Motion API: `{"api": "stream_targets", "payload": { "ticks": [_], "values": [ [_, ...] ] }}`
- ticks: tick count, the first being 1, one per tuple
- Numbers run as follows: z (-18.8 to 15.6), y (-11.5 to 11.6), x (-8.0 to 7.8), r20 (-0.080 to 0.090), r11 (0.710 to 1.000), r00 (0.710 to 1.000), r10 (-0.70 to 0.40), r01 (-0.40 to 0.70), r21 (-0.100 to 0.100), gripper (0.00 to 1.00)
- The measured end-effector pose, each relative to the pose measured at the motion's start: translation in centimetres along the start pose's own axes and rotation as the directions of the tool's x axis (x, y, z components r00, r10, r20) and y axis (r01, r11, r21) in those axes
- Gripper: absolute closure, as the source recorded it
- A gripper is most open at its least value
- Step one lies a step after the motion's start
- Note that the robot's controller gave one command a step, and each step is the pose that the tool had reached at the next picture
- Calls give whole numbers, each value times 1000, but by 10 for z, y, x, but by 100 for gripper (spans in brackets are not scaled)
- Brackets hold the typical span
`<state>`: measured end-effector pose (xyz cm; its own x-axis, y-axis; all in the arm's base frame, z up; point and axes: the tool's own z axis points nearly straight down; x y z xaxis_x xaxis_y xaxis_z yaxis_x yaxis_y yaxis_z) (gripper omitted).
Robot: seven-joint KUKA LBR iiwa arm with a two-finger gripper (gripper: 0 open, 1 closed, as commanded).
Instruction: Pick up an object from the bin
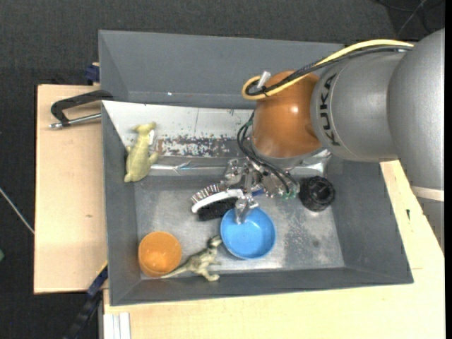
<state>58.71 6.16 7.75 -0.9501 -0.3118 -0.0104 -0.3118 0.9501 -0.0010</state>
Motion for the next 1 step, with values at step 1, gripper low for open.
{"api": "stream_targets", "payload": {
  "ticks": [1],
  "values": [
    [-100, 0, -4, 3, 1000, 1000, 0, 0, 1, 100]
  ]
}}
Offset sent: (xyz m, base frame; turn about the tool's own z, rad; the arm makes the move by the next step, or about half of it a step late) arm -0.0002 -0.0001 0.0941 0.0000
